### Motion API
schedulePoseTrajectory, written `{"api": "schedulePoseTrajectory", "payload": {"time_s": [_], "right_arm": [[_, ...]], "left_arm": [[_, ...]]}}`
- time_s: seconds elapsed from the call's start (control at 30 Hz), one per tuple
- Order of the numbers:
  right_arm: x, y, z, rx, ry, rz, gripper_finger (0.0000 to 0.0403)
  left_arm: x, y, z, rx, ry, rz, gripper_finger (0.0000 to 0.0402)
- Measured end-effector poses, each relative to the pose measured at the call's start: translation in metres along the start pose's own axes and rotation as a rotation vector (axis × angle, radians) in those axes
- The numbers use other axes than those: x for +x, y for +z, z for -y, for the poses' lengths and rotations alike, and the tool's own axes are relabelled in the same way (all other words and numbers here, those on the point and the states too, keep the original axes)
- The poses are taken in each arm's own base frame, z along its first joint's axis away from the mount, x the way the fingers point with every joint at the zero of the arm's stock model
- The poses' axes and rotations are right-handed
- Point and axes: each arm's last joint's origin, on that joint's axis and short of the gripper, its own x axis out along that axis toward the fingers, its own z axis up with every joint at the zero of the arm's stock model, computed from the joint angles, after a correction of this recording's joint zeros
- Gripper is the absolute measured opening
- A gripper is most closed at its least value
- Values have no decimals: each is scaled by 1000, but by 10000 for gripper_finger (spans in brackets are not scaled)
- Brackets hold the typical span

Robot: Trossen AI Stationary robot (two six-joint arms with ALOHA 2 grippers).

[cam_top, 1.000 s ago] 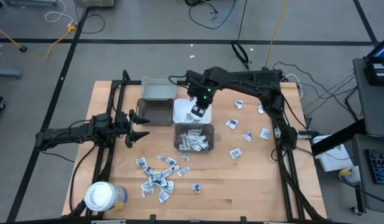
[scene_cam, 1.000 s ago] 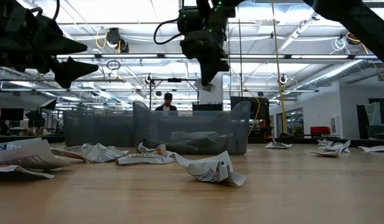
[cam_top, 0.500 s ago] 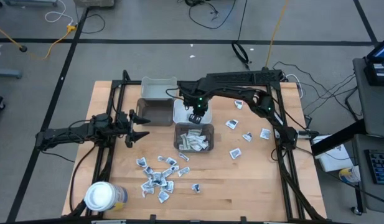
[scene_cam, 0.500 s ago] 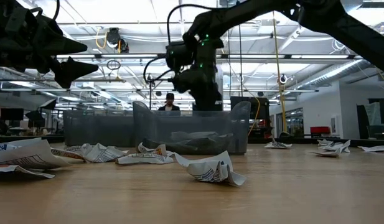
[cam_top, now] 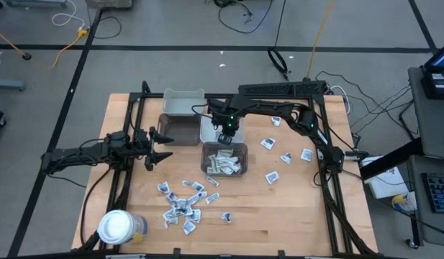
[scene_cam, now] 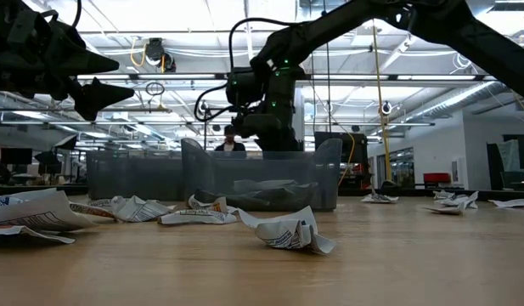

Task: Pick & Place First Aid Supplies
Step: Put the gray towelette pack into the white bin

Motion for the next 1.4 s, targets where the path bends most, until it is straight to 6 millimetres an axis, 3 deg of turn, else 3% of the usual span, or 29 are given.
{"api": "schedulePoseTrajectory", "payload": {"time_s": [0.4,0.53,0.87,1.13,1.27,1.4], "right_arm": [[-2,-1,3,20,-21,-4,195],[-14,-3,4,-6,-22,12,227],[-71,-26,-2,19,-24,3,225],[-101,-46,-6,26,-25,-49,224],[-106,-59,-14,-5,-31,-35,222],[-97,-82,-39,-99,-74,12,221]], "left_arm": [[0,0,0,0,0,0,310],[0,0,0,0,0,0,310],[0,0,0,0,0,0,310],[0,0,0,0,0,0,310],[0,0,0,0,0,0,310],[0,0,0,0,0,0,310]]}}
